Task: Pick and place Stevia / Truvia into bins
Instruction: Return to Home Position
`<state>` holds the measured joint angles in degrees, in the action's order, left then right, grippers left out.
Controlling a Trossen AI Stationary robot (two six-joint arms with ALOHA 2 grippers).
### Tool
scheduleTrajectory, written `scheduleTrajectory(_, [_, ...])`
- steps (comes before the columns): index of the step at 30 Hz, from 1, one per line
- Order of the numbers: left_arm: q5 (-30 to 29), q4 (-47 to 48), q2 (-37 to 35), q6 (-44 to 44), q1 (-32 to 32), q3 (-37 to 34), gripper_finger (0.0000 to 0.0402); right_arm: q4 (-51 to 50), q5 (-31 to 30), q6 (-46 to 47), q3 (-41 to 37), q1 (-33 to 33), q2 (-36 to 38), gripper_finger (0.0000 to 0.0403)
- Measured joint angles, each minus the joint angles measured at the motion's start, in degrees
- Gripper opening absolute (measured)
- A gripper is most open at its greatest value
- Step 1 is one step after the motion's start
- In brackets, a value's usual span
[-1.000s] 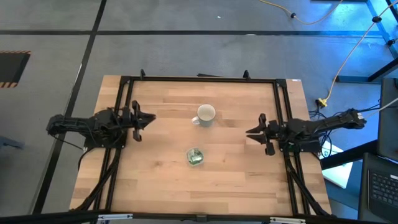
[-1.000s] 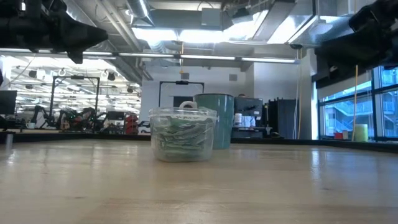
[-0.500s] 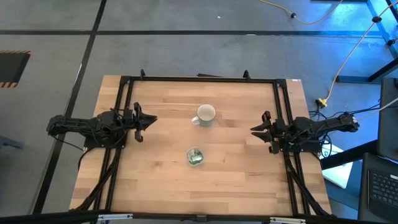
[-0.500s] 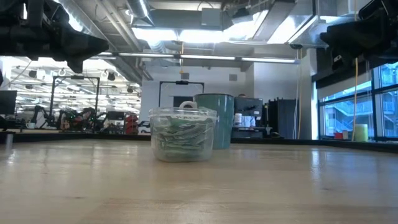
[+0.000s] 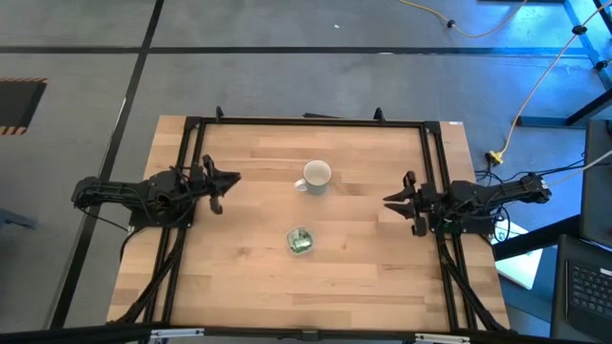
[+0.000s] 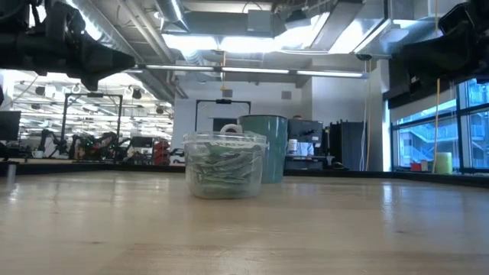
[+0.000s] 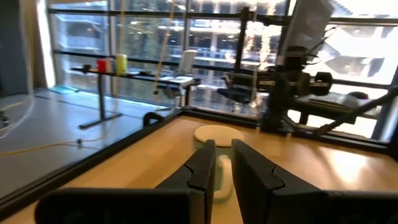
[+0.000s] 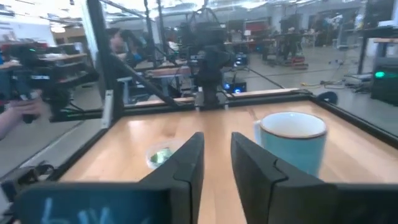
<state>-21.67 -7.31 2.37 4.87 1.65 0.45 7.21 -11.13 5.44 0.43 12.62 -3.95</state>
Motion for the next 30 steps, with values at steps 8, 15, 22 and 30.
scheduleTrajectory(8, [-2.6,-0.1,0.0,-0.1,0.0,0.0,0.0047,-0.2,-5.8,-2.9,0.0,0.0,0.0,0.0084])
scheduleTrajectory(15, [-2.7,-0.1,0.0,-0.1,0.0,0.0,0.0047,-2.7,-13.3,-1.5,0.0,0.0,-0.2,0.0084])
scheduleTrajectory(22, [-9.6,-0.2,0.0,-2.4,0.0,0.0,0.0047,-2.5,-27.7,-1.4,0.0,0.0,-0.3,0.0084])
scheduleTrajectory(30, [-15.0,-0.1,0.0,-3.0,0.0,0.0,0.0047,-3.2,-38.8,-1.4,0.0,0.0,-0.3,0.0084])
